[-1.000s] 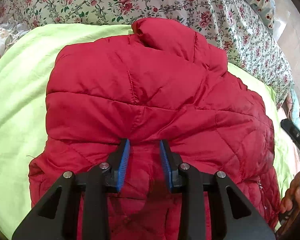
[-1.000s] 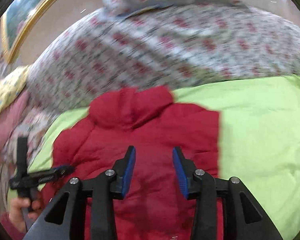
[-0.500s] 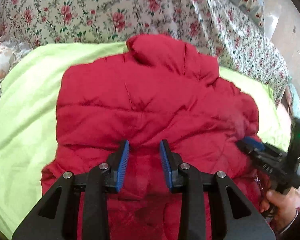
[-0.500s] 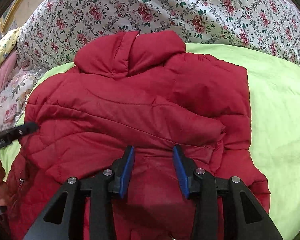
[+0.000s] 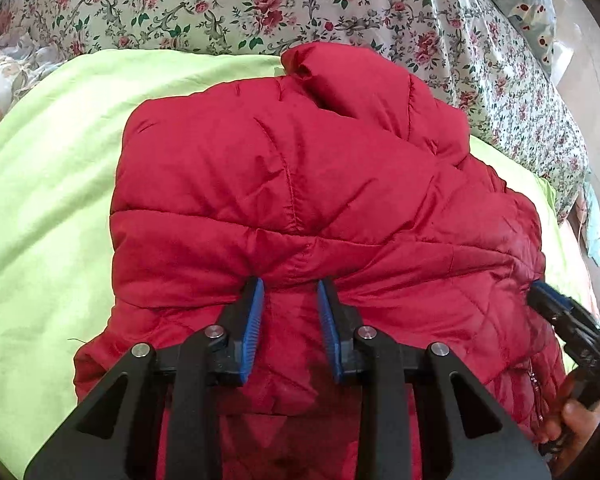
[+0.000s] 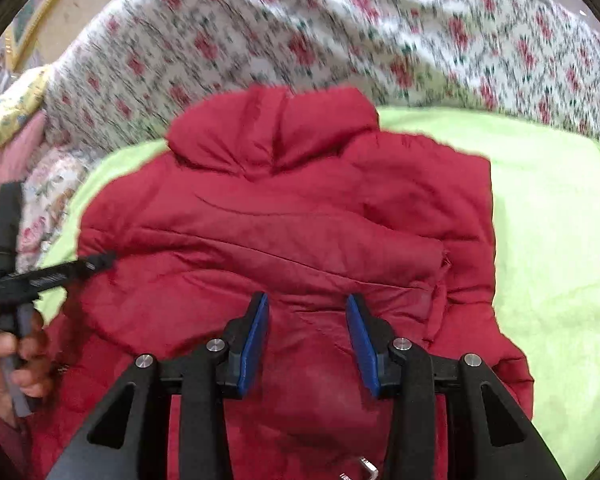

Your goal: Fold large clothes

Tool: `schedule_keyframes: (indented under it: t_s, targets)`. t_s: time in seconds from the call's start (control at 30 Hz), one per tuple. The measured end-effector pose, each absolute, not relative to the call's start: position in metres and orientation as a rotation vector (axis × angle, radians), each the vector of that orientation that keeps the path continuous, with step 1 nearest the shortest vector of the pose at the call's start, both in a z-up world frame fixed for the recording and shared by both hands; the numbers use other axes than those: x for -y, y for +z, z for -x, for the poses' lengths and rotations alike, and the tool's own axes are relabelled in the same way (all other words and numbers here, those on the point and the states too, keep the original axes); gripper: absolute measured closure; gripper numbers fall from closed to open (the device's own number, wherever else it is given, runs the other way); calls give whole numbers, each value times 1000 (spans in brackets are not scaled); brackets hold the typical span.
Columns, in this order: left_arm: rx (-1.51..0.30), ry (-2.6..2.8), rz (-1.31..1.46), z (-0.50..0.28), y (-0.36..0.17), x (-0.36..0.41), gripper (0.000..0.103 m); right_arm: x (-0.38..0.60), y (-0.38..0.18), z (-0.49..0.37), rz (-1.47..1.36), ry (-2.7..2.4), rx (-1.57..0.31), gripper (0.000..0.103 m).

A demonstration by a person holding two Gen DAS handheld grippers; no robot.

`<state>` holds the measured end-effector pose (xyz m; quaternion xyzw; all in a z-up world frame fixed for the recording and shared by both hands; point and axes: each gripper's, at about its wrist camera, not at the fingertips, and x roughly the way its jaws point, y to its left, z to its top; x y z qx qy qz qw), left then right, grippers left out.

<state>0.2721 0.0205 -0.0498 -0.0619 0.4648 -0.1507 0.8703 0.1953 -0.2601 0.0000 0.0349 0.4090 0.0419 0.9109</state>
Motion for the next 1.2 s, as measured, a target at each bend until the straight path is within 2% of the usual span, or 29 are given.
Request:
schedule_keyframes:
  t_s: [0.1, 0.23, 0.37, 0.73, 0.93, 1.1, 1.17, 1.2]
  targets:
    - [-975, -322, 136, -272, -50, -22, 76, 255, -2, -197, -58, 97, -867, 62]
    - [-981, -306, 145, -270, -47, -29, 87, 264, -25, -207, -41, 49, -935, 63]
    - [-961, -304, 152, -257, -35, -34, 87, 275, -36, -213, -96, 55, -949, 64]
    - [-987, -297, 105, -264, -52, -32, 87, 275, -38, -215, -93, 57, -948, 64]
    - [-999, -298, 153, -258, -41, -40, 87, 276, -25, -209, -127, 69, -944, 62]
    - [-987, -278, 155, -237, -31, -47, 78, 280, -3, -182, -157, 77, -915, 57]
    - [-979, -272, 145, -227, -26, -49, 65, 282, 4, -170, -162, 86, -918, 57]
    - [-980, -263, 131, -221, -23, -51, 63, 282, 6, -164, -163, 91, -919, 56]
